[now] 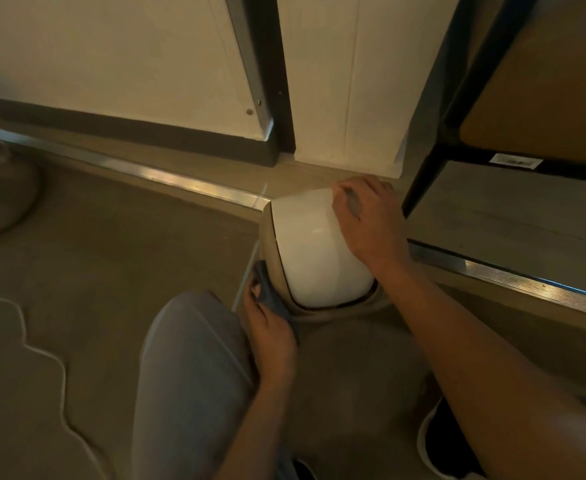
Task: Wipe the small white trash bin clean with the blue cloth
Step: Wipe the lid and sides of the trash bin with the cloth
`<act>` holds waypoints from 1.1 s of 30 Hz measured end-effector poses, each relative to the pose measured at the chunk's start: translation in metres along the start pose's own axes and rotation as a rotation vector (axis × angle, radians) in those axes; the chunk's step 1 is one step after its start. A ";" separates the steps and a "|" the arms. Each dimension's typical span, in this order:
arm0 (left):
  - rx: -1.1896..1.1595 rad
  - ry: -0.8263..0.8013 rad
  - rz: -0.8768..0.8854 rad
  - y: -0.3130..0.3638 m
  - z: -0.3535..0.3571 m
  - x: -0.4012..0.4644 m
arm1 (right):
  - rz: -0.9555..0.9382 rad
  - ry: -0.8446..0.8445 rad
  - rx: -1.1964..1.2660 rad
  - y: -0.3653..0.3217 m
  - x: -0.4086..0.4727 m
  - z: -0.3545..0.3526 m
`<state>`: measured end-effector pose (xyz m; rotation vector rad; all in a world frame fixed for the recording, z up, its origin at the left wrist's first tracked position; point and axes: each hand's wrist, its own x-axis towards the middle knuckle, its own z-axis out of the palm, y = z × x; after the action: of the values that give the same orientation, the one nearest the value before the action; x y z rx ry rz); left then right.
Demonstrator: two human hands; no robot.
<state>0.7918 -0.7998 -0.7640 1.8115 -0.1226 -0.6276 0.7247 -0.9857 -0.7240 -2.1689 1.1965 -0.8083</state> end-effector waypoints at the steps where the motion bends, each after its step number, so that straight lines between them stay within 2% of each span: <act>1: -0.065 0.039 -0.037 -0.005 0.006 -0.018 | 0.004 -0.004 0.002 0.000 0.000 0.000; 5: -0.122 0.202 -0.091 -0.022 0.046 -0.062 | 0.007 -0.012 -0.012 -0.003 -0.001 -0.002; 8: -0.154 0.159 -0.230 -0.038 0.069 -0.072 | -0.009 -0.031 -0.051 -0.003 -0.001 -0.002; 11: -0.302 0.156 -0.212 -0.064 0.090 -0.076 | -0.029 -0.032 -0.068 -0.003 -0.001 -0.003; 14: -0.383 0.202 -0.257 -0.029 0.074 -0.073 | -0.042 -0.042 -0.072 -0.003 -0.002 -0.005; 16: -0.387 0.291 -0.294 -0.033 0.063 -0.057 | -0.036 -0.050 -0.067 -0.004 -0.002 -0.004; 19: -0.385 0.351 -0.260 -0.030 0.053 -0.045 | -0.024 -0.045 -0.051 -0.005 -0.003 -0.003; 24: -0.310 0.236 -0.210 -0.008 0.091 -0.084 | -0.021 -0.043 -0.064 -0.005 -0.004 -0.002; 27: -0.288 0.154 -0.244 -0.029 0.096 -0.088 | -0.032 -0.047 -0.067 -0.005 -0.004 -0.004; 30: -0.295 0.234 -0.274 -0.064 0.080 -0.064 | -0.054 -0.036 -0.067 -0.005 -0.004 -0.005; 33: -0.275 0.234 -0.312 -0.019 0.044 -0.051 | -0.075 -0.008 -0.038 -0.005 -0.004 -0.006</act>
<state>0.7232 -0.8111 -0.7721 1.6328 0.3927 -0.6106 0.7212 -0.9805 -0.7175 -2.2577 1.1413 -0.8139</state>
